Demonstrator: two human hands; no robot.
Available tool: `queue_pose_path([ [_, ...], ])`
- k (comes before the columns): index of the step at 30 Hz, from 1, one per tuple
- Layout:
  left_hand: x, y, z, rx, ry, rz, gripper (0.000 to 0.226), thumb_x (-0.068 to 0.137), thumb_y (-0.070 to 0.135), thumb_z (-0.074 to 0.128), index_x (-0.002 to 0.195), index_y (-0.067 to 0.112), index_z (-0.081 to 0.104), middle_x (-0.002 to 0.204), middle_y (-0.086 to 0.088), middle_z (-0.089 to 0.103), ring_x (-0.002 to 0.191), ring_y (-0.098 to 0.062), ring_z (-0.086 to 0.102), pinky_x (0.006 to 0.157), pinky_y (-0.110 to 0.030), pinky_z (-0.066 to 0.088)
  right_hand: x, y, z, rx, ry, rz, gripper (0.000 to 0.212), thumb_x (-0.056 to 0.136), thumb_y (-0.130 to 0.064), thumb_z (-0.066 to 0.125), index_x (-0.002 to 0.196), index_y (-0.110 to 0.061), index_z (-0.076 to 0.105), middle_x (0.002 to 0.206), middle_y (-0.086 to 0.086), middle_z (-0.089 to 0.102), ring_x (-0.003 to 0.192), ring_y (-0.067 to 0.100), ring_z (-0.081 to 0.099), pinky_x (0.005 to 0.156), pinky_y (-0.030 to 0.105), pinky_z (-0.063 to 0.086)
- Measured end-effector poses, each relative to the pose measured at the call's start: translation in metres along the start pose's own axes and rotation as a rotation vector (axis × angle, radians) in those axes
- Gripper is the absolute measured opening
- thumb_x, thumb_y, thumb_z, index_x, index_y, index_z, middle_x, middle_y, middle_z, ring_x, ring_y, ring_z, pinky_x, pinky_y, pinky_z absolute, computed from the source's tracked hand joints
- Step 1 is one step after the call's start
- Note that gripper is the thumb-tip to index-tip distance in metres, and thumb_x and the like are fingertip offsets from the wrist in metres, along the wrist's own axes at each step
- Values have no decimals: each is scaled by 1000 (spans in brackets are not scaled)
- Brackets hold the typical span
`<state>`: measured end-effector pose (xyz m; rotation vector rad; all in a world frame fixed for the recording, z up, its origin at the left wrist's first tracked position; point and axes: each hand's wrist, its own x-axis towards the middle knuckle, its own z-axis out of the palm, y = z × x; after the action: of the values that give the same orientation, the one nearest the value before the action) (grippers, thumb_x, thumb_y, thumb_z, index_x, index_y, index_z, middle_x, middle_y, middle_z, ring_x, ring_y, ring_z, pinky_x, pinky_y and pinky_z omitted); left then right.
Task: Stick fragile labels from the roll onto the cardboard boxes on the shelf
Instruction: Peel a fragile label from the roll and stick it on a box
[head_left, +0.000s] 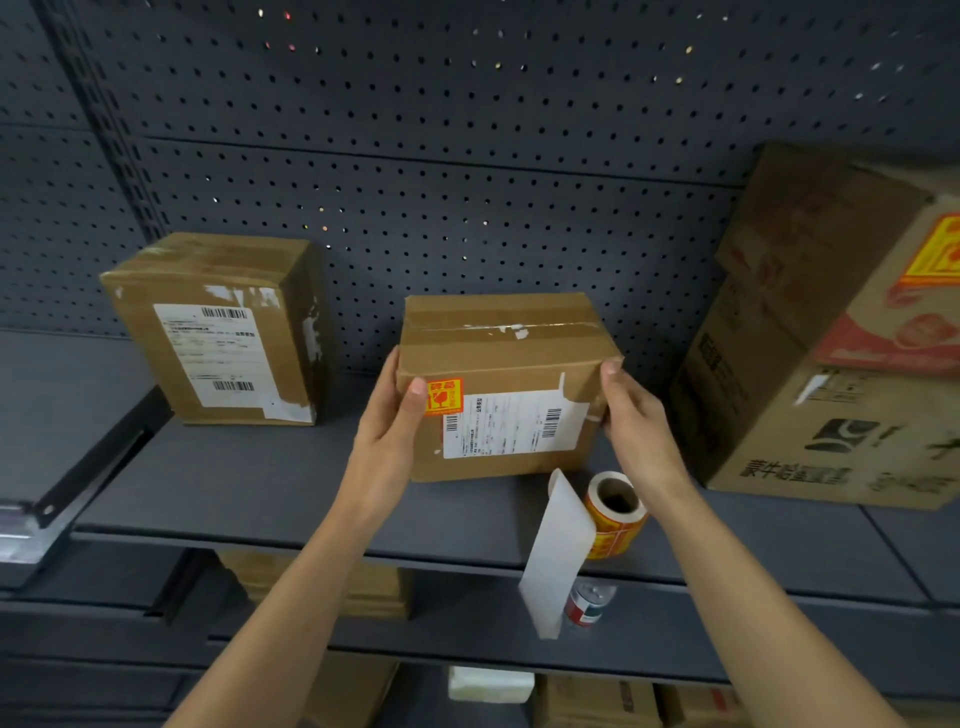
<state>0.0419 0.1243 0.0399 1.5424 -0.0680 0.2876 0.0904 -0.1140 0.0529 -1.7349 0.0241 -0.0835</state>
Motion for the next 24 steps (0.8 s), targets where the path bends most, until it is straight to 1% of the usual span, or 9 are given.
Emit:
queue_pose_path([
  [2,-5,14,2,-3,10,56,49,104,44,45,152,39,34,143,11,58,134,-11,53,115,-51,39,-4,-11,-4,41,29,-84,41,99,-60,40,119,-37,67,114,-18,73,116,0,62,111,36,44],
  [4,-11,29,6,7,23,107,54,102,45,44,155,35,32,147,8,54,136,-12,51,115,-52,39,-11,-25,-10,76,57,-173,36,98,-59,38,112,-42,67,110,-23,72,112,-5,63,105,27,46],
  [7,-21,44,15,1,84,160,58,100,50,42,155,35,33,150,11,51,138,-8,49,116,-51,38,-28,-38,-21,70,97,-323,44,98,-56,35,122,-34,64,113,-20,71,111,-6,62,94,14,46],
  [9,-32,50,21,21,113,204,59,98,56,40,154,36,35,151,12,50,139,-10,47,115,-53,38,-40,-38,-32,37,139,-425,40,104,-48,34,124,-28,63,114,-14,69,111,1,62,90,13,45],
  [11,-43,52,28,40,111,270,60,97,57,37,153,34,37,151,9,51,140,-14,48,114,-54,40,-50,-34,-44,12,192,-504,36,106,-45,35,125,-30,61,117,-8,68,113,8,61,93,21,47],
  [14,-59,52,40,27,90,344,67,97,65,40,153,27,39,148,0,55,135,-18,53,107,-47,49,-66,-28,-64,-17,260,-572,48,102,-50,34,131,-19,58,121,0,65,115,14,60,96,30,48],
  [17,-68,53,52,36,59,378,74,94,71,41,152,25,41,147,-3,56,133,-19,55,103,-42,51,-81,-26,-80,-52,315,-581,58,100,-58,34,130,-14,56,119,2,63,113,19,59,95,42,49],
  [20,-72,54,65,33,32,376,79,94,69,42,153,17,41,146,-5,56,134,-22,54,103,-48,49,-91,-23,-94,-61,362,-572,62,99,-63,35,133,-16,54,122,4,61,116,23,57,98,50,48],
  [24,-77,55,82,31,0,367,76,95,67,44,152,16,41,149,-5,54,138,-26,50,106,-60,45,-100,-19,-112,-58,393,-536,62,99,-61,35,137,-15,52,127,5,60,120,25,56,100,55,47],
])
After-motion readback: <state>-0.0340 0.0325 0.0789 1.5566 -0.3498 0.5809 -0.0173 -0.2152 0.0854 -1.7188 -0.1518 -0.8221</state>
